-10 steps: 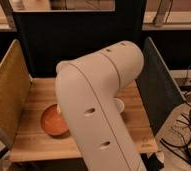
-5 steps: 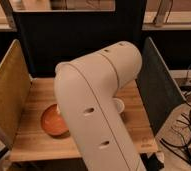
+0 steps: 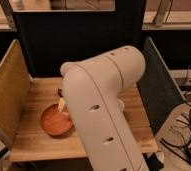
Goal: Pick up the ceramic bowl
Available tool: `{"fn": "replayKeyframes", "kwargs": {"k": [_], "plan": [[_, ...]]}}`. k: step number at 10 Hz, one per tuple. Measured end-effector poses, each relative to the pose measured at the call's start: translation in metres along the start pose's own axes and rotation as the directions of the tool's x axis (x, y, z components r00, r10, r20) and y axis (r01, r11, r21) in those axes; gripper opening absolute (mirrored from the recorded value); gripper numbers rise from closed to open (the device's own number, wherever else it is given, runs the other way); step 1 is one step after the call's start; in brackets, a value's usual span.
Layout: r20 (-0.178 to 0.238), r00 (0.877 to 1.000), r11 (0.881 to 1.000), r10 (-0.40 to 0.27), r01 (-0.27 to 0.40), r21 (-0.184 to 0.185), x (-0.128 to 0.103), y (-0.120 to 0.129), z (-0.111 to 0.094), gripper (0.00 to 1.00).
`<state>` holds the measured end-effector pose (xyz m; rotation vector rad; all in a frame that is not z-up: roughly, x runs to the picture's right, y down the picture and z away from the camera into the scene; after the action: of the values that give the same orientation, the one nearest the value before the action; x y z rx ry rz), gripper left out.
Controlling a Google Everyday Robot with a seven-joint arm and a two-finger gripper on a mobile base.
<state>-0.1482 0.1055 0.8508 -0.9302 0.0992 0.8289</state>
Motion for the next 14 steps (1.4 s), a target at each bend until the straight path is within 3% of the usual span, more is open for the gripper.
{"fn": "replayKeyframes", "kwargs": {"k": [3,8,13,14], "plan": [[0.024,1.0,0.999,0.016,-0.015,-0.037,0.009,-0.019,0.011,0.62],[-0.021,0.997,0.993,-0.073,0.07,-0.096,0.006,0.009,0.047,0.6],[-0.061,0.993,0.992,-0.1,0.094,-0.085,0.002,0.016,0.057,0.09],[-0.062,0.993,0.992,-0.097,0.091,-0.085,0.002,0.016,0.057,0.03]]}}
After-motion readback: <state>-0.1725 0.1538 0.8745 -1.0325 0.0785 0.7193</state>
